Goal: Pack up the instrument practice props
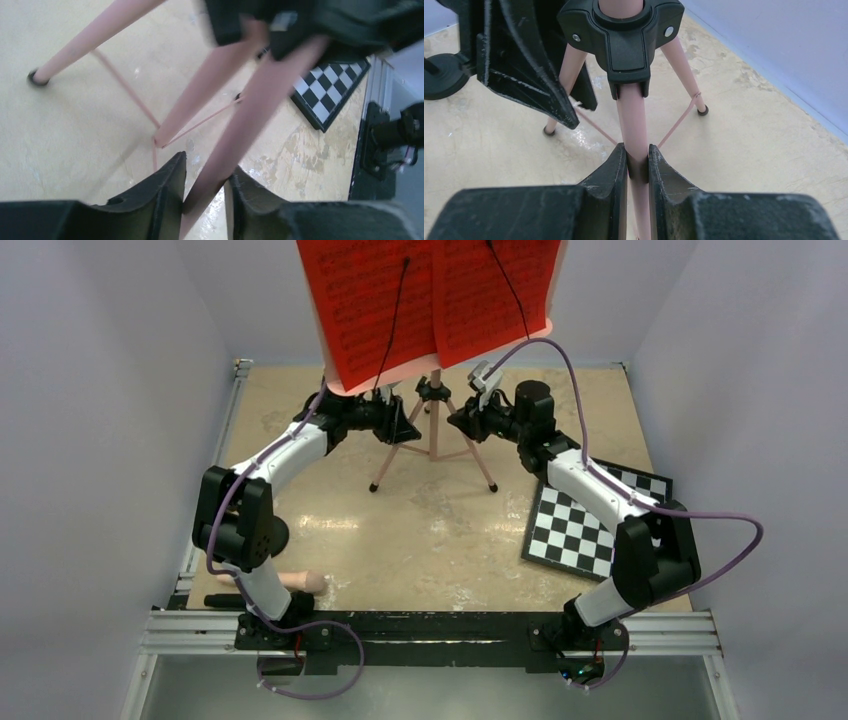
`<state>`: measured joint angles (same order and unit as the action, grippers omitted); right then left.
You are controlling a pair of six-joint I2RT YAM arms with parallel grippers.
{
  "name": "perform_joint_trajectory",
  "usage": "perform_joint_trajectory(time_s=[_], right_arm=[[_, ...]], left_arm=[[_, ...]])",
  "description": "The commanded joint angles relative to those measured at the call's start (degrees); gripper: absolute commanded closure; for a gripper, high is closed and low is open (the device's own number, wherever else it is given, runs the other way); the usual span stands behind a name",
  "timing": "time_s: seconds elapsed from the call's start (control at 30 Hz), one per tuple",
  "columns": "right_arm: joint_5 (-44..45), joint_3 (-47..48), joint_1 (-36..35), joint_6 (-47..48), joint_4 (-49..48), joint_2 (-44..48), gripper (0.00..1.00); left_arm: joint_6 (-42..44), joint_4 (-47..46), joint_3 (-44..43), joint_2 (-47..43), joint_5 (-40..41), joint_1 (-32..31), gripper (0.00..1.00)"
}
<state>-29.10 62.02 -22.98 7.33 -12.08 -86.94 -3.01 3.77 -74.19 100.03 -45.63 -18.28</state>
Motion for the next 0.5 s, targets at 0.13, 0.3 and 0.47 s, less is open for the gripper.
perform_joint_trajectory(time_s=[0.13, 0.3, 0.47], right_arm=[[-7.36, -1.75, -0.36, -5.96, 16.80, 1.89, 1.00], [-5.90, -3.61, -0.39, -6.09, 16.00, 3.50, 0.62], [-5.92, 0.36, 0.06, -3.64, 18.76, 2.83, 0.33]], left_arm=[[-10.45, 8.62, -0.99, 1.23, 15.85, 4.68, 0.46], [-10.19, 8.82, 2.20, -3.71, 17.15, 4.74, 0.34], [-8.92, 10.41, 3.86, -7.17, 18.28, 5.04, 0.31]])
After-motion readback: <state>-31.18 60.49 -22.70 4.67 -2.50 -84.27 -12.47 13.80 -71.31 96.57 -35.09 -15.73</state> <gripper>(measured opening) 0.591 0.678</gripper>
